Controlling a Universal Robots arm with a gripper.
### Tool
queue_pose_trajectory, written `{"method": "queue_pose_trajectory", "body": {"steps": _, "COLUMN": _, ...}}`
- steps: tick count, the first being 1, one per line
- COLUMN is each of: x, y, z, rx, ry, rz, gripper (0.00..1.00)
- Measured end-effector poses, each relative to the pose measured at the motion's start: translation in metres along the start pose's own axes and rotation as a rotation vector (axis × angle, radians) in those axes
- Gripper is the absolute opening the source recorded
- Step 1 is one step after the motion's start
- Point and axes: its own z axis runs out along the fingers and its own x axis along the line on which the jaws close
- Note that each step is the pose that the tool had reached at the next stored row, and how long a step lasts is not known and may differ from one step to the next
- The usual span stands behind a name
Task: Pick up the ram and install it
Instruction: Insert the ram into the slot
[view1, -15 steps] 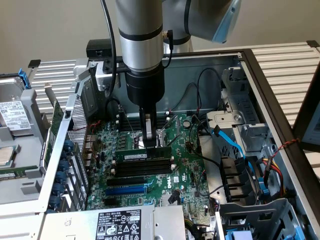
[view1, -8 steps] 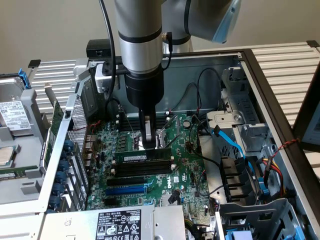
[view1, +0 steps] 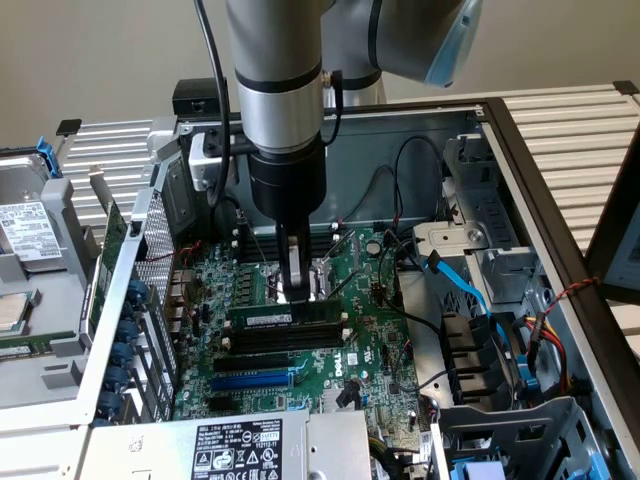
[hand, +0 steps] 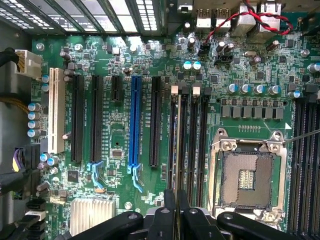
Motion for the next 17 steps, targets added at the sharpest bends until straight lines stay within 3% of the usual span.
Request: {"method": "queue_pose_trajectory", "body": {"steps": 17, "x": 0.0012, "y": 0.0003, "z": 0.0076, "rx": -0.0001, "ry": 0.0002, "rz": 0.000, "gripper": 0.13}}
